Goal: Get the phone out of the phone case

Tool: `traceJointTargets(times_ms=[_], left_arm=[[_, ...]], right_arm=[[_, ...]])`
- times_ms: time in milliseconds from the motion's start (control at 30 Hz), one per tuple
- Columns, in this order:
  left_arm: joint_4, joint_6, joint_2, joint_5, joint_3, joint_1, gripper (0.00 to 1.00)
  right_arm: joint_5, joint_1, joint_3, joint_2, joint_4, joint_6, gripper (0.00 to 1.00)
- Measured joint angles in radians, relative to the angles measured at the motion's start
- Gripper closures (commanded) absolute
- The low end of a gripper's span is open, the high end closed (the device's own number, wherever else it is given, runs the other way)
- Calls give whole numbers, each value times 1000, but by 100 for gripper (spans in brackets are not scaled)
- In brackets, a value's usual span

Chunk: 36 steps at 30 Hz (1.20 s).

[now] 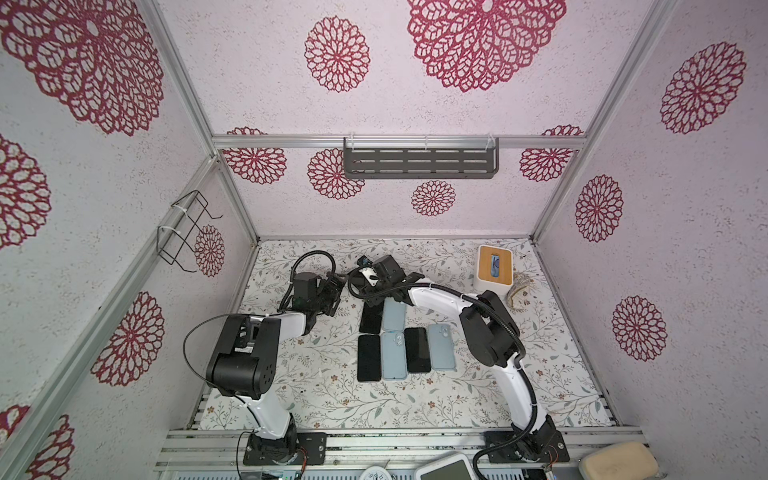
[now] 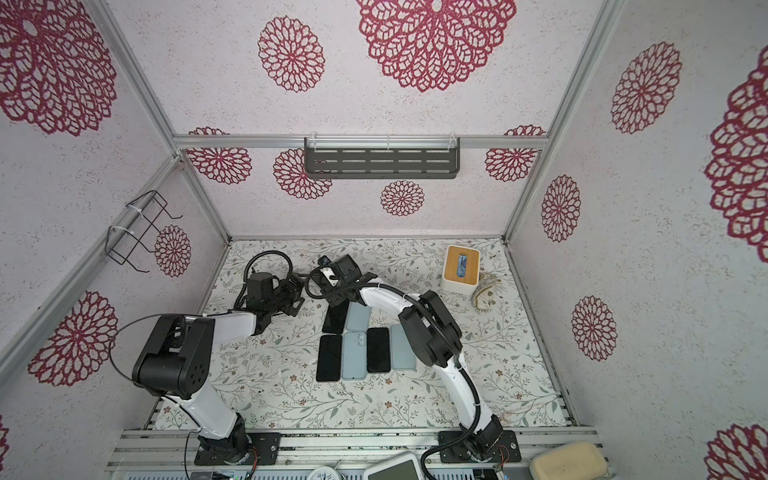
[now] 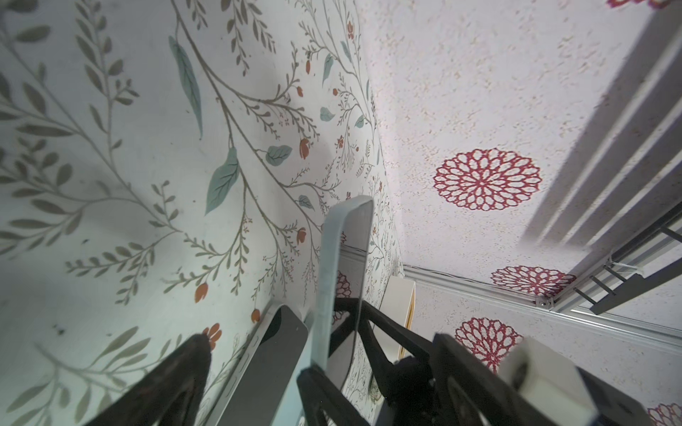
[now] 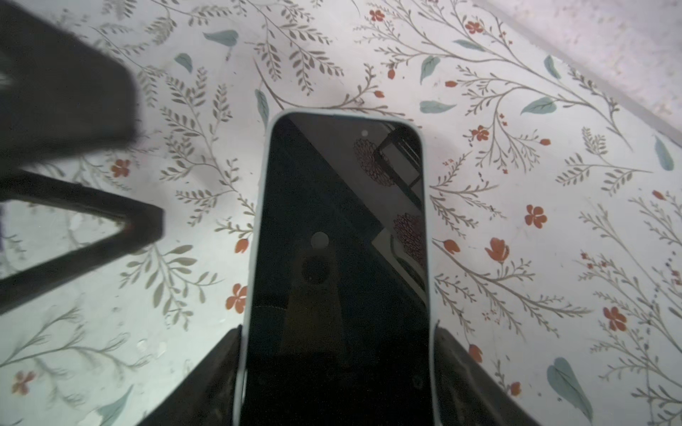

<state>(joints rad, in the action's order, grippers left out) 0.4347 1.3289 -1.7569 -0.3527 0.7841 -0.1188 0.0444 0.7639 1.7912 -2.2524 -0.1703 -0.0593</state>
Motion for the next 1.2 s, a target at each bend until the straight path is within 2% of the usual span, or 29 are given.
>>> traceJointTargets(times_ms=[67,233,567,967,1033,1133,1200], left_arm=[[20,14,-23,-10,0,0,1],[107,54,-50,-33,0,0,16],[295,119,-85,-68,-41,0,60],[397,137,-91,-84,-79,4,98],[395,134,-75,-85,-82,4,100],[359,115,-27,-85,-87,3,100],[319,91,28,-86,-88,0,100]], right_arm=[[31,0,-28,25,20,6,56],[97,3,-63,61,39,24,57],[172,3,-68,62,46,61,57],[206,3,-93,82,77,95,56],[207,3,-113,97,93,103,48],[208,3,-156,137,123,114,28],[208,3,-192,177,151,131,19]])
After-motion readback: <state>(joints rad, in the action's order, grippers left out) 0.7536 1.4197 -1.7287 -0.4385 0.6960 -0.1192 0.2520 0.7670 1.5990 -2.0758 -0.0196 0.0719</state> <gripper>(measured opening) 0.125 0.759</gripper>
